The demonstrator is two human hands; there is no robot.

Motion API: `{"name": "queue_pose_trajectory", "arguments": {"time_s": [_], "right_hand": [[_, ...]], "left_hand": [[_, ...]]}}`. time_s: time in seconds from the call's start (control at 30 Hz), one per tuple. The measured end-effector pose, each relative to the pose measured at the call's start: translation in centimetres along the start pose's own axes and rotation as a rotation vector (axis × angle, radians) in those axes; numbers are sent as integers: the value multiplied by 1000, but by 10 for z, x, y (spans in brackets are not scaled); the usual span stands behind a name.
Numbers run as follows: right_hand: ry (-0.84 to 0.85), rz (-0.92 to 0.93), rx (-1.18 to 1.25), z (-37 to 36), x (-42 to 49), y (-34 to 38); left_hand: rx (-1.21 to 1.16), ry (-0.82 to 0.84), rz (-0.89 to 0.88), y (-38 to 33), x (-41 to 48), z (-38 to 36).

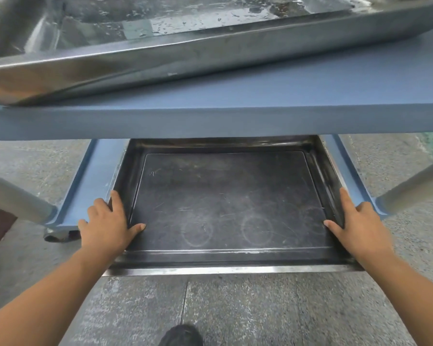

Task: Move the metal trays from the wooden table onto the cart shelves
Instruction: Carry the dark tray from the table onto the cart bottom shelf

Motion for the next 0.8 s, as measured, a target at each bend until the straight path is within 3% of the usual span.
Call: {"name": "queue_pose_trajectory", "arguments": {"time_s": [0.13, 0.23, 0.43, 0.8], "right_hand": [[-28, -7, -66, 4, -17, 19], [-20, 91, -89, 4, -37, 33], [274, 320, 104, -7, -72, 54], [387, 422, -50, -22, -78, 56]], "left_hand": [[35, -25, -71, -10, -13, -1], [-49, -75, -189, -17, -28, -1], [-264, 52, -517, -31, -56, -10], [-126, 141, -622, -35, -67, -26]]}}
Point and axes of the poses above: each hand's wrist, its own x-axis towards the middle knuckle, its own z-axis out of the back of the hand, y = z × x, the point moved 2 cm from there along x, towards the middle knuckle, and after that the axes turned 9 degrees about x, right-handed, at the moved point
